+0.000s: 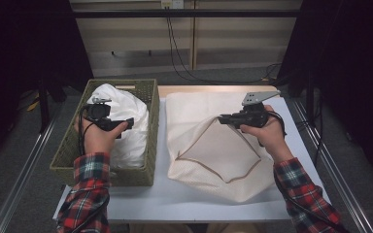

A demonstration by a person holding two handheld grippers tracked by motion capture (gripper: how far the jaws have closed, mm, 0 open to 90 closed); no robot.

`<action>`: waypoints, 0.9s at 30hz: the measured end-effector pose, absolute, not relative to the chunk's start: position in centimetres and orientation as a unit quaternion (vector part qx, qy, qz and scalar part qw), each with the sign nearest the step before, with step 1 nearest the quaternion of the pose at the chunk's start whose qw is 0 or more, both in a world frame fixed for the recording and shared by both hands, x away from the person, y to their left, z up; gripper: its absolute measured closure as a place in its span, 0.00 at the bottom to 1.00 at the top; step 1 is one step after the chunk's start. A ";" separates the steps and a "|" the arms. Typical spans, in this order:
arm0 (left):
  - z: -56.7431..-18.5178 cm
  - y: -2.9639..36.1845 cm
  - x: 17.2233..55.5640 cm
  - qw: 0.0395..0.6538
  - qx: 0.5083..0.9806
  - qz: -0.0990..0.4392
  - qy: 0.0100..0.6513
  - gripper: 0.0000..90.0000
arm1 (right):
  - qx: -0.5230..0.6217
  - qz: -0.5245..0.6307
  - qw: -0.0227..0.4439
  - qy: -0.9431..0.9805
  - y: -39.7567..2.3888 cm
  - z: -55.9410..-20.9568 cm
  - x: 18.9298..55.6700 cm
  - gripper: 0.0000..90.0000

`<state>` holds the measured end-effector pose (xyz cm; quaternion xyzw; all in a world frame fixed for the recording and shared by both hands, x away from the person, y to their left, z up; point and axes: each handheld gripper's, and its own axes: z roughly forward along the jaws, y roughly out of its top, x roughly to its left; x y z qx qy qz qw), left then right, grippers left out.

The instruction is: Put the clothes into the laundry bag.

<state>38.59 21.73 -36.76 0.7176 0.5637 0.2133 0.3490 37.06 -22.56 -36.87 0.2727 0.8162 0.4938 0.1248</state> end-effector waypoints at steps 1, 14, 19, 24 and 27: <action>-37.1 22.0 38.9 0.346 0.712 0.211 0.573 0.04 | 0.274 0.493 0.125 0.816 -22.5 -36.9 37.0 0.98; -39.9 21.7 41.7 0.286 0.715 0.216 0.601 0.04 | 0.275 0.494 0.119 0.816 -22.6 -37.2 37.1 0.98; -41.0 21.5 42.8 0.272 0.718 0.201 0.609 0.05 | 0.277 0.498 0.108 0.815 -22.8 -37.5 37.3 0.98; -41.9 21.4 43.0 0.265 0.720 0.191 0.613 0.05 | 0.278 0.496 0.105 0.816 -22.8 -37.7 37.4 0.98; -42.2 21.5 43.0 0.262 0.720 0.188 0.615 0.05 | 0.279 0.493 0.108 0.817 -22.8 -37.7 37.4 0.98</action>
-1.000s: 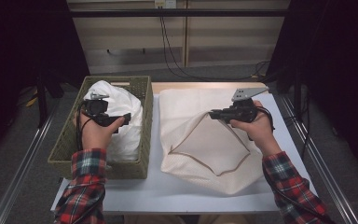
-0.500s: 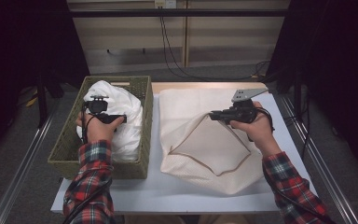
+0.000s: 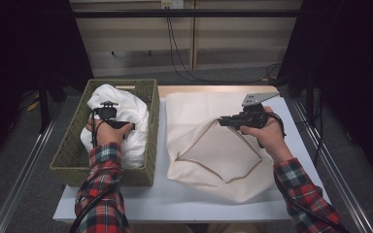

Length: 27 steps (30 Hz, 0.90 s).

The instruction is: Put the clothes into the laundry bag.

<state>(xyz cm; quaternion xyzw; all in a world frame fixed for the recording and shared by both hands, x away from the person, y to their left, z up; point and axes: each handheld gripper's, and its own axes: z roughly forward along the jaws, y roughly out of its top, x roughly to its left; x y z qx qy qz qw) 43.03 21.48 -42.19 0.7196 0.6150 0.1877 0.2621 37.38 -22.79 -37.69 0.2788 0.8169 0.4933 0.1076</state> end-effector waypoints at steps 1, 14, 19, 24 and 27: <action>-42.3 21.4 43.0 0.262 0.718 0.188 0.617 0.04 | 0.278 0.492 0.107 0.818 -22.8 -37.7 37.4 0.98; -43.7 21.4 43.2 0.257 0.722 0.166 0.621 0.00 | 0.287 0.489 0.105 0.817 -23.1 -38.1 37.5 0.98; -44.2 21.1 43.3 0.247 0.733 0.162 0.613 0.00 | 0.287 0.488 0.104 0.818 -23.1 -38.1 37.5 0.98; -44.9 21.2 43.3 0.237 0.746 0.153 0.604 0.02 | 0.288 0.490 0.103 0.816 -23.2 -38.0 37.5 0.98; -45.1 21.0 43.3 0.236 0.745 0.153 0.605 0.04 | 0.288 0.490 0.105 0.816 -23.3 -38.0 37.5 0.98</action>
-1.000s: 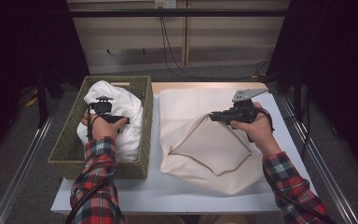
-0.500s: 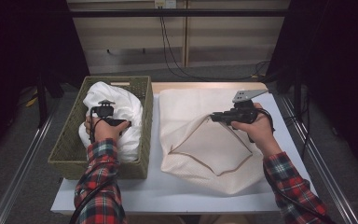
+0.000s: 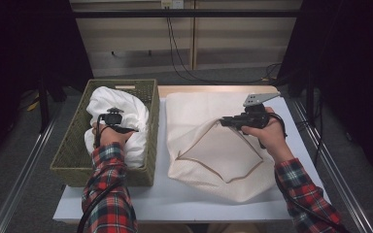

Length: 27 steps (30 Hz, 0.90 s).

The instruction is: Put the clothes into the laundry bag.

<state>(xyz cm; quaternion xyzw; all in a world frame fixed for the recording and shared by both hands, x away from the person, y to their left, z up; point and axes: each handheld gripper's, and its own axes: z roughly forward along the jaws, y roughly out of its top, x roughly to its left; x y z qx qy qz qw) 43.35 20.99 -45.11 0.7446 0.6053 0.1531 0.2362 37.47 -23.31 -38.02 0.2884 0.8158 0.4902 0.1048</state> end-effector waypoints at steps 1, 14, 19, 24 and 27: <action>-45.2 21.0 43.3 0.235 0.749 0.149 0.602 0.05 | 0.288 0.489 0.105 0.816 -23.3 -38.0 37.4 0.98; -45.3 21.1 43.5 0.228 0.757 0.130 0.598 0.35 | 0.286 0.484 0.094 0.822 -22.9 -38.4 37.4 0.98; -45.0 21.3 43.4 0.227 0.748 0.125 0.611 0.55 | 0.287 0.484 0.095 0.821 -22.9 -38.4 37.4 0.98; -44.5 21.2 43.3 0.229 0.738 0.122 0.623 0.66 | 0.287 0.484 0.097 0.820 -22.9 -38.3 37.4 0.98; -43.8 21.3 43.3 0.232 0.735 0.124 0.625 0.73 | 0.294 0.487 0.096 0.817 -23.1 -38.4 37.6 0.98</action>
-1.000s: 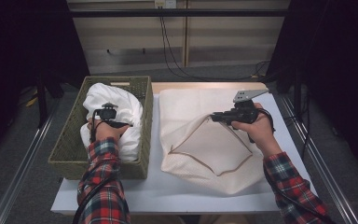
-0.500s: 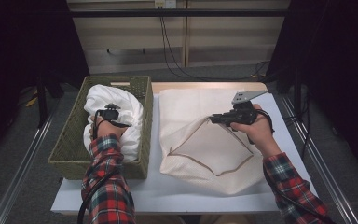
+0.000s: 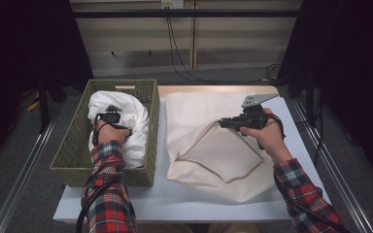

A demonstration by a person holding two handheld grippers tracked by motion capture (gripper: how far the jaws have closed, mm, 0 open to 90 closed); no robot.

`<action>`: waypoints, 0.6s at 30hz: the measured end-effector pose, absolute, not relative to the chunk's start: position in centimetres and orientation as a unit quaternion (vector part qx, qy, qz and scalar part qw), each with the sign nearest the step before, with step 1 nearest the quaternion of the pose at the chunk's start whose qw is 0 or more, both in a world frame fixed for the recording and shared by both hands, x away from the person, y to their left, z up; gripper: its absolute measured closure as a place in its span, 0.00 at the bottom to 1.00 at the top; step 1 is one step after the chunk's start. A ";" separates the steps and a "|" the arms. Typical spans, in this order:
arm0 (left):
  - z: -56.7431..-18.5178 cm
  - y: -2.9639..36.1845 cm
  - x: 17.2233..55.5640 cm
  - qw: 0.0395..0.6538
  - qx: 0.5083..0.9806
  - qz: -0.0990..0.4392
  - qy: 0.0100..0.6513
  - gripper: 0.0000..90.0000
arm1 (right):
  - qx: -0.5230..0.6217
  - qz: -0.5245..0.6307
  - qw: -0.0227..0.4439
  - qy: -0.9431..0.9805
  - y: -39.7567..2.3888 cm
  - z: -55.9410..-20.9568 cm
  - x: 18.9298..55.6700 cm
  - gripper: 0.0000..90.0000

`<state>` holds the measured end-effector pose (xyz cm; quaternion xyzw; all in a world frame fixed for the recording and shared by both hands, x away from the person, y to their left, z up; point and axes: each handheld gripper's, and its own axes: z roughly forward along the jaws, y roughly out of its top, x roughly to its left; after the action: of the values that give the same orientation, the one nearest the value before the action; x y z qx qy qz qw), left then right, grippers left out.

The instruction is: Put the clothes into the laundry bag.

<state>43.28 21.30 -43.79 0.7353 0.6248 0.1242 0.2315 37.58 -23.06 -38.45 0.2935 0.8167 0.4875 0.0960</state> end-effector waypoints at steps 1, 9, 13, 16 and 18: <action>-43.6 21.3 43.2 0.230 0.737 0.126 0.623 0.74 | 0.295 0.487 0.096 0.816 -23.2 -38.5 37.6 0.98; -42.3 22.0 42.6 0.270 0.721 0.127 0.626 0.76 | 0.310 0.479 0.104 0.815 -23.3 -38.5 38.0 0.98; -41.0 22.6 42.3 0.293 0.717 0.124 0.620 0.76 | 0.317 0.479 0.105 0.812 -23.4 -38.2 38.3 0.98; -39.2 23.0 42.1 0.320 0.709 0.125 0.616 0.77 | 0.325 0.477 0.115 0.808 -23.3 -37.9 38.7 0.98; -38.8 23.0 42.1 0.324 0.708 0.126 0.615 0.77 | 0.329 0.476 0.115 0.808 -23.3 -37.8 38.8 0.98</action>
<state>42.08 22.98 -38.79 0.7079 0.6149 0.1258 0.3239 38.80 -23.32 -37.84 0.3290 0.8077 0.4756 0.1151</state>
